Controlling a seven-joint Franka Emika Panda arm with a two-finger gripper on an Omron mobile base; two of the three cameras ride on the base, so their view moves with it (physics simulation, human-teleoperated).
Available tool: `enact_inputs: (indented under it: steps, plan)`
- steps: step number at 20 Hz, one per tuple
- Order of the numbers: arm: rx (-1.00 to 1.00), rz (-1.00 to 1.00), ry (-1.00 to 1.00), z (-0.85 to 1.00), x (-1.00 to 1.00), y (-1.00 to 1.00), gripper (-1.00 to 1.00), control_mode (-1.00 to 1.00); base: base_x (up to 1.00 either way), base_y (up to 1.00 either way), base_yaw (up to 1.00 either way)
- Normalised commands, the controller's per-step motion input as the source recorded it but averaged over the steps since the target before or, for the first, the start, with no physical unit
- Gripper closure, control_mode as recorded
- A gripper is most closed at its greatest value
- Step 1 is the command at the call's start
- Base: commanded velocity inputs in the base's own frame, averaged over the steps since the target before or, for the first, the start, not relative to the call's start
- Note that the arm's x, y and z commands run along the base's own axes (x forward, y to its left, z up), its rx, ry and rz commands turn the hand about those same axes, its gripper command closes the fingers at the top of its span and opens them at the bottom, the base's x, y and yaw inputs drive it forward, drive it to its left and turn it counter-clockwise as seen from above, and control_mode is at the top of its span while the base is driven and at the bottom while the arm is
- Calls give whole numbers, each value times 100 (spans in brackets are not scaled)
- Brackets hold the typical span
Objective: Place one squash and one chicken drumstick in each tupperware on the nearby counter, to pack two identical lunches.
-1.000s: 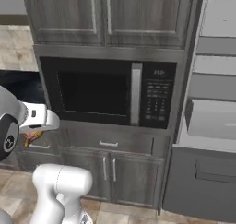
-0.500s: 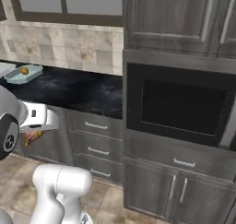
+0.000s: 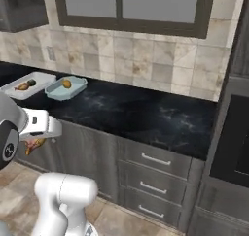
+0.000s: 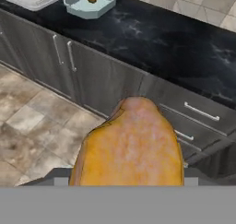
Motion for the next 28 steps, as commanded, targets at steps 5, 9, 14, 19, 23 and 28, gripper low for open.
enact_inputs:
  steps: [5,9,14,19,23,28]
  plan:
    - [0,0,0,0,0,0,100,100,100,88,1]
    - [0,0,0,0,0,0,100,100,66,74,-3]
    - [0,0,0,0,0,0,100,100,0,79,-15]
    - [0,0,0,0,0,0,100,100,0,78,-20]
    - [0,0,0,0,0,0,100,100,0,58,-29]
    - [0,0,0,0,0,0,100,100,0,42,-33]
